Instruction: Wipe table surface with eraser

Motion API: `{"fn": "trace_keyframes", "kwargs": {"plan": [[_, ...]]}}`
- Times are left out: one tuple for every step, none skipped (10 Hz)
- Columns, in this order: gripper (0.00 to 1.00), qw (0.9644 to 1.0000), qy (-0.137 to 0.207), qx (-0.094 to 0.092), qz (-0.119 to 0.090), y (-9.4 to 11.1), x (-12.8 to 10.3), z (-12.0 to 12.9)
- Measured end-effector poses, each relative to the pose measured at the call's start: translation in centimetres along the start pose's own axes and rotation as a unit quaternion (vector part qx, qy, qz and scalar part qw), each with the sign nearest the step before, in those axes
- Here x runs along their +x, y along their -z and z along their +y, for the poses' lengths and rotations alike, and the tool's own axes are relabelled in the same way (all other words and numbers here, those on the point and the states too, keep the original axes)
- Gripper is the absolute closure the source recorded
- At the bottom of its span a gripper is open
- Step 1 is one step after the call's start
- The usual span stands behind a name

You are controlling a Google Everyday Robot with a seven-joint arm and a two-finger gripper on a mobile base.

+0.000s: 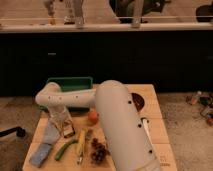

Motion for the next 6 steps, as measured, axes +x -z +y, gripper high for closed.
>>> {"fn": "trace_keyframes", "kwargs": {"plan": [[0.25, 1.0000, 0.000, 0.000, 0.000, -0.01, 0.00, 0.02], [0.21, 1.0000, 0.000, 0.000, 0.000, -0.01, 0.01, 0.03], [0.20, 1.0000, 0.000, 0.000, 0.000, -0.06, -0.01, 0.02], [0.20, 1.0000, 0.000, 0.000, 0.000, -0.05, -0.01, -0.02], [0.20, 1.0000, -0.001, 0.000, 0.000, 0.01, 0.05, 0.04], [0.20, 1.0000, 0.000, -0.001, -0.001, -0.22, -0.06, 0.11]]}}
